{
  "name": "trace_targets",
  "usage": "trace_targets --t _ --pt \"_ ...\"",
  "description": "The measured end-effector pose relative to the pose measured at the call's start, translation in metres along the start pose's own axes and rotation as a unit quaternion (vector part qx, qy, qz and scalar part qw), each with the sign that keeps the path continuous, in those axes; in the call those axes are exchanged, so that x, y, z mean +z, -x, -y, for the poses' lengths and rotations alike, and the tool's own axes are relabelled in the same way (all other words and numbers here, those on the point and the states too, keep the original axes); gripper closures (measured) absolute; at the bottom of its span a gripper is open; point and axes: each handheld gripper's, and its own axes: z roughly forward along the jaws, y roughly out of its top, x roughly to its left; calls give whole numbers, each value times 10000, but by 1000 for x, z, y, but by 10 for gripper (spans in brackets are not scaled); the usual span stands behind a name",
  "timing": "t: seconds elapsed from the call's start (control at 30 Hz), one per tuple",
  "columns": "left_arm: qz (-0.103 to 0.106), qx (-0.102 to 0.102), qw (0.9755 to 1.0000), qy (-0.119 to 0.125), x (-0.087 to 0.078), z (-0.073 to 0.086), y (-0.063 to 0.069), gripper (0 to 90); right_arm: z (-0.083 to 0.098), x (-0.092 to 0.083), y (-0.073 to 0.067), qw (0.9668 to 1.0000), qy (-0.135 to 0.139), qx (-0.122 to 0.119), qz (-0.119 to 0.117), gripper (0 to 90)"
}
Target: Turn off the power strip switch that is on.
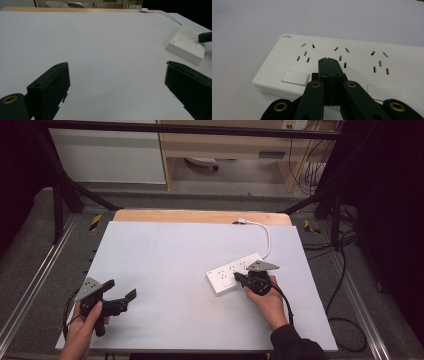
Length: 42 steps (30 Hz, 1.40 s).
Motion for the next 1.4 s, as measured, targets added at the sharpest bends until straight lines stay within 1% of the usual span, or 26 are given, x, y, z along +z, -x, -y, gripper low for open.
trace_targets --t 0.5,1.4 --pt "9 -5 10000 -5 0 0 0 60 0 0 0 10000 17 -13 -35 900" --pt "13 23 10000 -28 1 0 0 60 2 0 0 9999 32 106 -65 900"
